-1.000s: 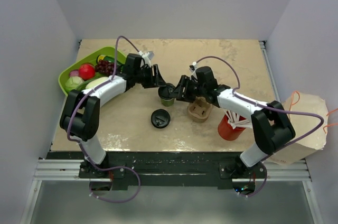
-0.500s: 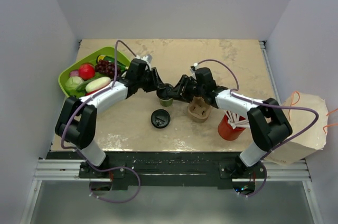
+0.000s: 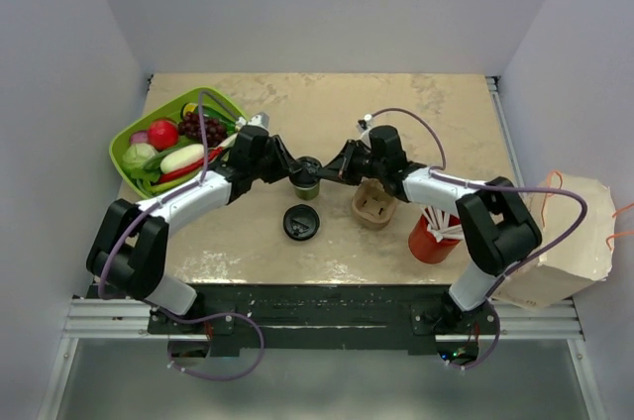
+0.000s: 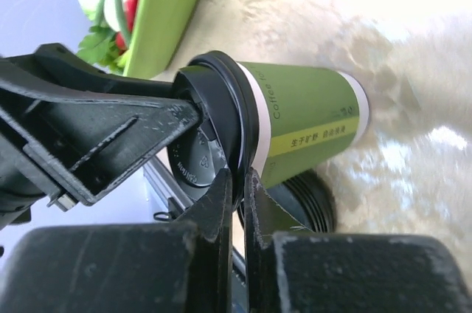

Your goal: Pack the takeout coffee

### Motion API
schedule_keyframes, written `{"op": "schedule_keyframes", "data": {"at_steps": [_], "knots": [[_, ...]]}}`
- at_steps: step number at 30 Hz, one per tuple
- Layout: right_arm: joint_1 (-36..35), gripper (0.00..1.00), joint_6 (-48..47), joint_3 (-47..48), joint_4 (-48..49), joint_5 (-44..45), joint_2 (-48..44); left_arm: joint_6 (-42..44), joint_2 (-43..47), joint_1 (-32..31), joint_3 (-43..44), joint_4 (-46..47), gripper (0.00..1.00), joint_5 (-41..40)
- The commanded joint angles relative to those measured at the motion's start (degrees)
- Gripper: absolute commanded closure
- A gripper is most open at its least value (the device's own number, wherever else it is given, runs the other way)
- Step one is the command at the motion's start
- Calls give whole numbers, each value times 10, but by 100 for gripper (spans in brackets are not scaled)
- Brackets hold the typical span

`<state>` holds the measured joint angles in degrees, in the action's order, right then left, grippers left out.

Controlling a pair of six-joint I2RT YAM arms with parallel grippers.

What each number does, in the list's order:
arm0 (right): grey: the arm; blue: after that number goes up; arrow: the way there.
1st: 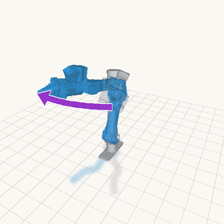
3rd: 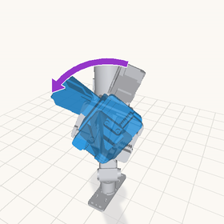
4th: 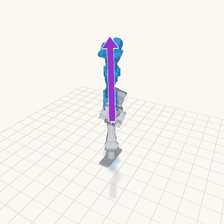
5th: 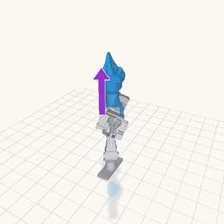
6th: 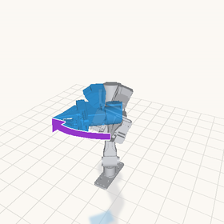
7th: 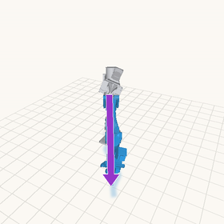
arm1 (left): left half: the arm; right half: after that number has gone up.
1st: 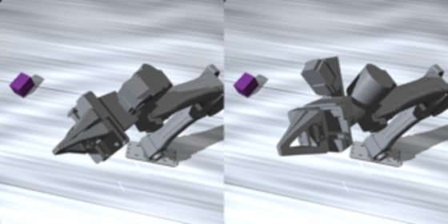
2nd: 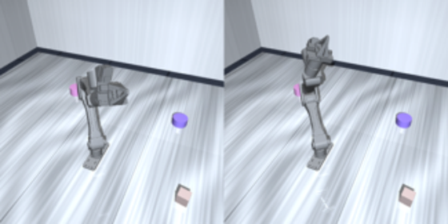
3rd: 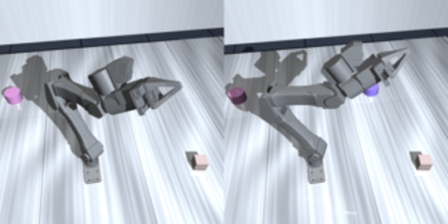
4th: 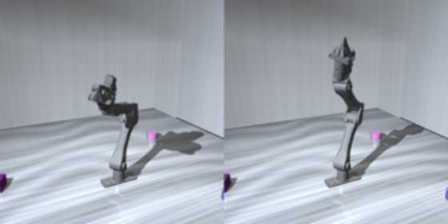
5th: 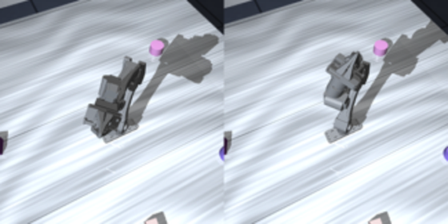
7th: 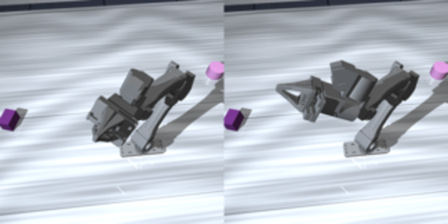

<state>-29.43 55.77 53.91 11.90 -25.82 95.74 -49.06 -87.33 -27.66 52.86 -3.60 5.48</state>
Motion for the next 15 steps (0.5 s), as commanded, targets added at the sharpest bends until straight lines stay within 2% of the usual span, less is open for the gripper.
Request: {"op": "schedule_keyframes", "data": {"at_steps": [1, 2, 5, 7, 8, 12, 15], "knots": [[0, 100, -31, -23, 283, -84, 23, -3, -7, -20, -34, -45, 60, 58], [-1, 100, -34, -25, 326, -102, 33, -1, -8, -20, -35, -43, 60, 64], [0, 100, -43, -40, 363, -123, 56, 3, -9, -20, -39, -48, 60, 69], [2, 91, -75, -49, 324, -100, 46, 0, -7, -20, -39, -54, 60, 58], [2, 86, -93, -50, 270, -71, 40, 1, -7, -20, -39, -55, 60, 55], [5, 53, -177, -46, 148, -6, -5, -2, 0, -19, -40, -77, 60, 18], [5, 50, -220, -43, 110, -11, -42, 1, 1, -20, -33, -93, 60, -1]]}}
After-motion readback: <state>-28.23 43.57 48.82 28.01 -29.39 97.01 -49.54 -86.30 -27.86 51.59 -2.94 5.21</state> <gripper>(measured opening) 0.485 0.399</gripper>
